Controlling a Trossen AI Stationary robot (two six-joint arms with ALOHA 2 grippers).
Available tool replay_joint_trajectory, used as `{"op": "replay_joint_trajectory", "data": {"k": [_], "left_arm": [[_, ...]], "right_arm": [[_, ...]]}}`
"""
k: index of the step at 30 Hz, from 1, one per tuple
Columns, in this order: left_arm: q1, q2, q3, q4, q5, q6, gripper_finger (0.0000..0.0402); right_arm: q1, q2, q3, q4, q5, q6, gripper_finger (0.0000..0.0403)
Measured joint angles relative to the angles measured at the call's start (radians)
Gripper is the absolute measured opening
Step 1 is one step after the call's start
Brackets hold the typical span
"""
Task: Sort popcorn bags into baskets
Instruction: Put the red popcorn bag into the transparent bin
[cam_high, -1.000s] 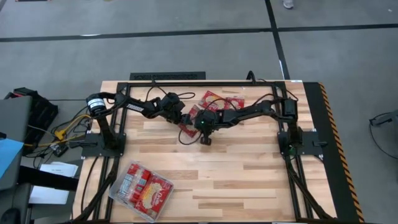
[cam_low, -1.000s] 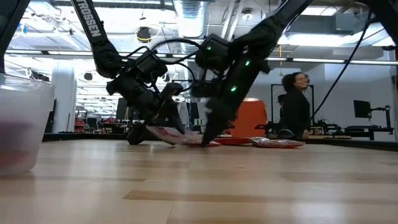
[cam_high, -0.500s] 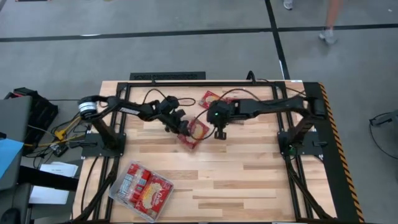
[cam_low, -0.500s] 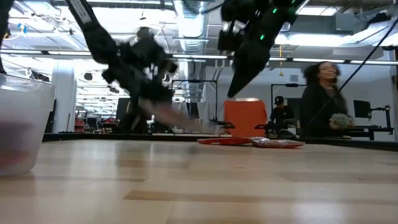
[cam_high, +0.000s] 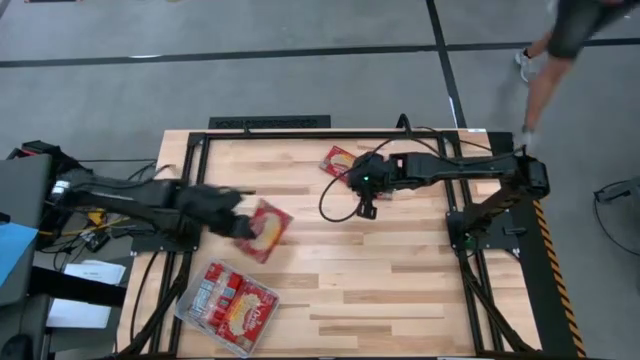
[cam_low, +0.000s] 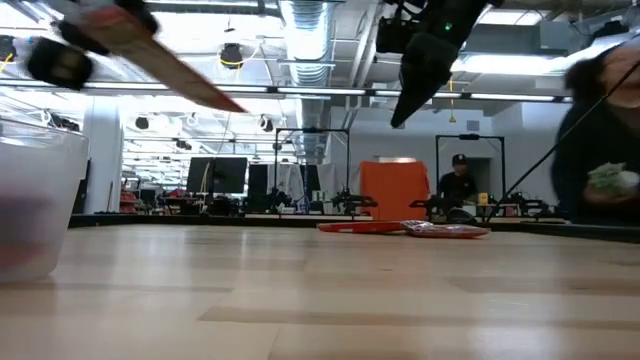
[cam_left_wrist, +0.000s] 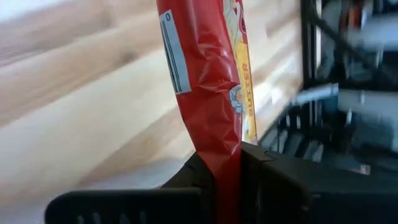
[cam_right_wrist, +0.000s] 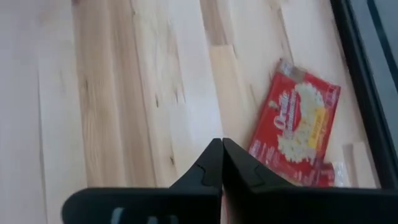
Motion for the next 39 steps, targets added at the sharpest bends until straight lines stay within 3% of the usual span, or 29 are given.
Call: {"op": "replay_joint_trajectory", "data": {"k": [4, 8, 15, 21, 28, 39], "left_arm": [[-0.276, -0.145, 0.000, -0.178, -0.259, -0.267, 0.0012], [-0.524, -0.177, 0.000, -0.228, -0.410, -0.470, 0.0006], [-0.788, -0.075, 0.000, -0.163, -0.436, -0.631, 0.0012], [-0.920, 0.043, 0.001, -0.123, -0.460, -0.766, 0.0007], [-1.015, 0.212, 0.014, -0.008, -0.458, -0.867, 0.0007], [-1.072, 0.309, 0.176, -0.313, -0.423, -0.969, 0.0009]], "right_arm": [[0.017, 0.017, 0.001, 0.002, 0.000, 0.000, 0.0030], [0.035, 0.018, 0.000, -0.001, -0.001, 0.009, 0.0024], [0.044, 0.019, 0.000, -0.003, 0.000, 0.018, 0.0015], [0.043, 0.019, 0.000, -0.003, 0.008, 0.045, 0.0031], [0.043, 0.019, 0.000, -0.003, 0.013, 0.060, 0.0017], [0.036, 0.019, 0.000, 0.007, 0.015, 0.060, 0.0035]]}}
